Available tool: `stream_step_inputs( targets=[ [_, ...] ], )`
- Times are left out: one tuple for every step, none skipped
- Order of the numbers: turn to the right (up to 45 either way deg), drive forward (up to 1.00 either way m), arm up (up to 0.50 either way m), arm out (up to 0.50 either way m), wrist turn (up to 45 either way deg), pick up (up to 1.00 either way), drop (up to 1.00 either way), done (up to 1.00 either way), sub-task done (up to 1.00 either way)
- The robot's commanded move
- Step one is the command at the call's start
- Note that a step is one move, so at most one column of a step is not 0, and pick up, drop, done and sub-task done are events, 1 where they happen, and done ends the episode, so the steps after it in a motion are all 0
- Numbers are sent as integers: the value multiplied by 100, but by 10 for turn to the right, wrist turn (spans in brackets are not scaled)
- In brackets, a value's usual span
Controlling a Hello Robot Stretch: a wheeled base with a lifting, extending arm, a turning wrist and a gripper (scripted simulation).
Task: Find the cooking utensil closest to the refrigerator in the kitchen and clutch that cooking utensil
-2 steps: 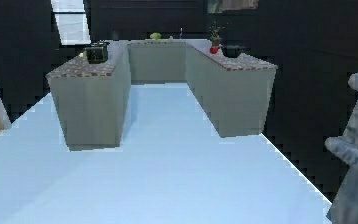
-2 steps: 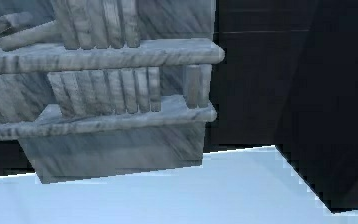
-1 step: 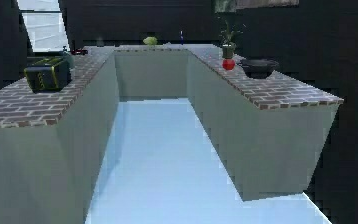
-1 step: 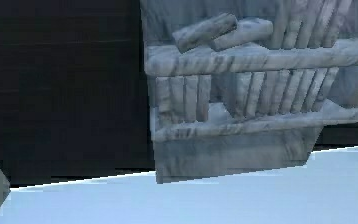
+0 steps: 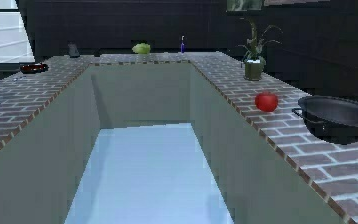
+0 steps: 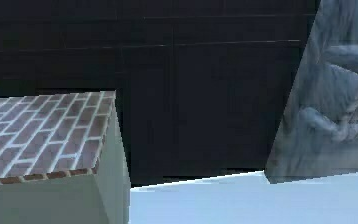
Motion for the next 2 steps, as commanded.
stream_step_inputs(
  targets=[
    [0,15,0,0,0,0,0,0,0],
    [-90,0,0,0,0,0,0,0,0]
  ],
)
